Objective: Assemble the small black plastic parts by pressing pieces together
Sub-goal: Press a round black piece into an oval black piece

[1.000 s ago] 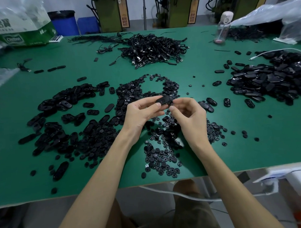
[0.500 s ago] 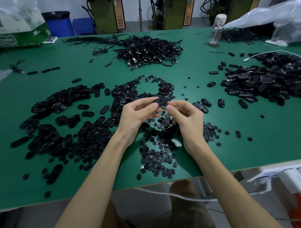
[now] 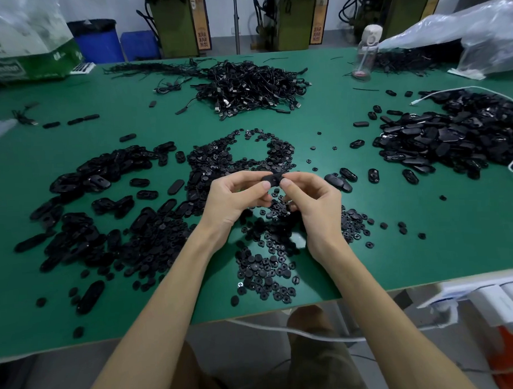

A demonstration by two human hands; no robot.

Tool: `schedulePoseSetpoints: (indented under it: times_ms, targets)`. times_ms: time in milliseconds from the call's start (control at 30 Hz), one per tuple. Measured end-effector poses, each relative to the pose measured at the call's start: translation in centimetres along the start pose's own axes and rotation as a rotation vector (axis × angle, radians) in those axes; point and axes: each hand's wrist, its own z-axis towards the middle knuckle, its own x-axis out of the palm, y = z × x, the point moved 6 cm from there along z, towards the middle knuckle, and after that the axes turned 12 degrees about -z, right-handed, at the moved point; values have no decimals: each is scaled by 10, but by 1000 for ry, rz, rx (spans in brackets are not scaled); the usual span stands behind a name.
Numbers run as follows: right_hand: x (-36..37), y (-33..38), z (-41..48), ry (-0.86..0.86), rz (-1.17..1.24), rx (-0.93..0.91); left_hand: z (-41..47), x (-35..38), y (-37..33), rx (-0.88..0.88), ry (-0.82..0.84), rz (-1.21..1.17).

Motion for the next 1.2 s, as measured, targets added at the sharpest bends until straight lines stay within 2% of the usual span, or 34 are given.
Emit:
schedulePoseSetpoints:
  times_ms: [567, 1200]
  targets:
    - [2, 5, 0, -19, -201, -97, 0, 4, 3, 27, 33, 64]
    - [2, 6, -1, -22, -239, -79, -2, 5, 4, 10, 12, 74]
